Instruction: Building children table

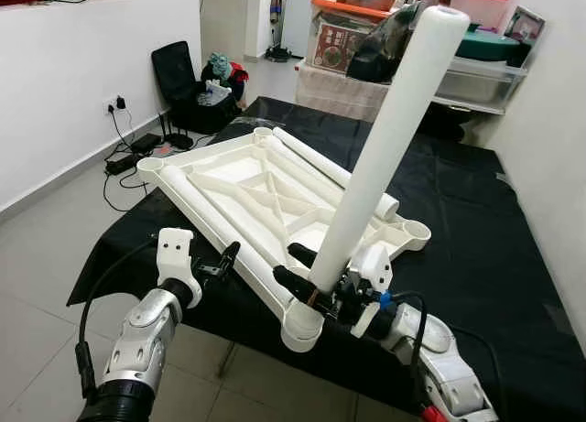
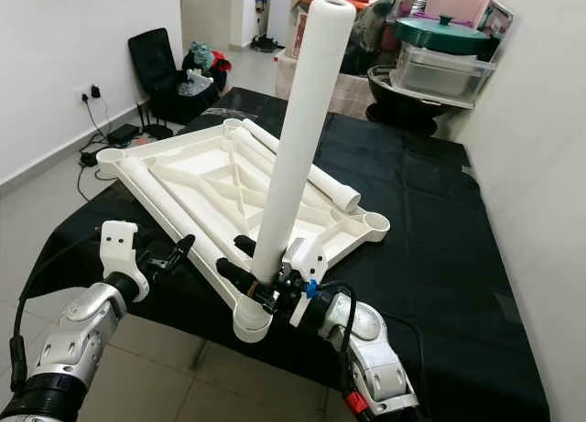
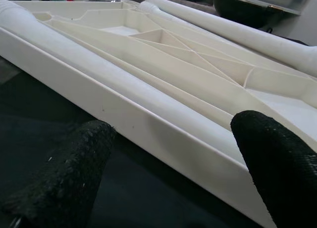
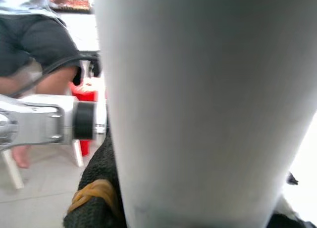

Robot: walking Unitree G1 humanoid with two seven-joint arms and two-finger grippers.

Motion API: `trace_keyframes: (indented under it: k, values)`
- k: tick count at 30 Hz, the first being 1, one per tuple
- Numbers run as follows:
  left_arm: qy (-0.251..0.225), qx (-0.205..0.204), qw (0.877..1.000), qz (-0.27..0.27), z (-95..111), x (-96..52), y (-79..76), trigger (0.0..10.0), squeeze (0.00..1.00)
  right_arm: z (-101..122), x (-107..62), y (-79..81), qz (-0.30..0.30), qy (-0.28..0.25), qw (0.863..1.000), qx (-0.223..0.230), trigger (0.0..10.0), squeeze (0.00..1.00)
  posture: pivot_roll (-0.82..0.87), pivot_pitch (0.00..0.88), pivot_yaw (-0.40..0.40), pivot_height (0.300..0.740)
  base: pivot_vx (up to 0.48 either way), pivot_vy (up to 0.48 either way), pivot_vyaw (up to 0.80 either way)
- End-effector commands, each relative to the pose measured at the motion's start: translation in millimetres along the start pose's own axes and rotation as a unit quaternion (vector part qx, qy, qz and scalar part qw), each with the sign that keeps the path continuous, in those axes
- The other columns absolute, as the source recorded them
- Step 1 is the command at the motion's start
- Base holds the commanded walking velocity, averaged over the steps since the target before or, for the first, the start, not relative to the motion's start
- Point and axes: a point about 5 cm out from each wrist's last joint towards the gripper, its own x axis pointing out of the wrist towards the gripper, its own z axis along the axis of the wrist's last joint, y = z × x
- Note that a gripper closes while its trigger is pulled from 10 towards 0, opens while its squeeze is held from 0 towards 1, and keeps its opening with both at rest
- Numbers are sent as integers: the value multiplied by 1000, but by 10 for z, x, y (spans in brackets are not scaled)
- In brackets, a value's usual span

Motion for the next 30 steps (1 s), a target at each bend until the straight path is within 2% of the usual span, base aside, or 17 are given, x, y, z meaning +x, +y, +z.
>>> trace_keyframes:
  k: [1, 2, 3, 5, 6, 7, 8, 10, 11, 13, 21, 23, 24, 25, 28, 29, 30]
  values:
    - [13, -7, 1000, -3, -53, 3, -24, 10000, 0, -527, -236, -195, -128, 151, 979, 48, 10000, 0, 51, 0, -116, 740, 0, 0, 0]
    - [13, -7, 1000, -3, -56, 2, -25, 10000, 0, -576, -268, -300, -192, 170, 965, 51, 10000, 0, 50, 0, -116, 740, 0, 0, 0]
    - [13, -7, 1000, -3, -56, 2, -25, 10000, 0, -576, -268, -300, -192, 170, 965, 51, 10000, 0, 50, 0, -116, 740, 0, 0, 0]
    - [13, -7, 1000, -1, -60, 0, -25, 10000, 0, -634, -344, -450, -290, 194, 936, 41, 10000, 0, 50, 0, -117, 740, 0, 0, 0]
    - [13, -7, 1000, -1, -60, 0, -25, 10000, 0, -634, -344, -450, -290, 194, 936, 41, 10000, 0, 50, 0, -117, 740, 0, 0, 0]
    - [13, -8, 1000, 0, -61, -1, -26, 10000, 0, -644, -386, -511, -334, 192, 922, 45, 10000, 0, 50, 0, -118, 740, 0, 0, 0]
    - [13, -8, 1000, 0, -61, -1, -26, 10000, 0, -644, -386, -511, -334, 192, 922, 45, 10000, 0, 50, 0, -118, 740, 0, 0, 0]
    - [14, -9, 1000, 0, -64, 0, -27, 10000, 0, -649, -479, -615, -408, 181, 893, 62, 10000, 0, 46, 0, -115, 740, 0, 0, 0]
    - [14, -9, 1000, 0, -64, 0, -27, 10000, 0, -649, -479, -615, -408, 181, 893, 62, 10000, 0, 46, 0, -115, 740, 0, 0, 0]
    - [14, -10, 1000, 0, -68, 2, -29, 10000, 0, -668, -529, -648, -443, 177, 876, 77, 10000, 0, 46, 0, -117, 740, 0, 0, 0]
    - [15, -11, 1000, 0, -72, 7, -33, 10000, 0, -745, -526, -626, -464, 185, 858, 119, 10000, 0, 45, 0, -120, 740, 0, 0, 0]
    - [15, -12, 1000, 1, -73, 8, -35, 10000, 0, -778, -528, -620, -477, 193, 848, 126, 10000, 0, 47, 0, -121, 740, 0, 0, 0]
    - [15, -12, 1000, 2, -76, 9, -37, 10000, 0, -802, -536, -626, -494, 204, 836, 121, 10000, 0, 48, 0, -123, 740, 0, 0, 0]
    - [15, -12, 1000, 2, -76, 9, -37, 10000, 0, -802, -536, -626, -494, 204, 836, 121, 10000, 0, 48, 0, -123, 740, 0, 0, 0]
    - [17, -10, 1000, 6, -85, 9, -31, 10000, 0, -837, -658, -699, -574, 231, 779, 105, 10000, 0, 49, 0, -125, 740, 0, 0, 0]
    - [17, -10, 1000, 7, -85, 9, -29, 10000, 0, -821, -682, -724, -594, 227, 764, 104, 10000, 0, 48, 0, -125, 740, 0, 0, 0]
    - [17, -10, 1000, 7, -85, 9, -29, 10000, 0, -821, -682, -724, -594, 227, 764, 104, 10000, 0, 48, 0, -125, 740, 0, 0, 0]
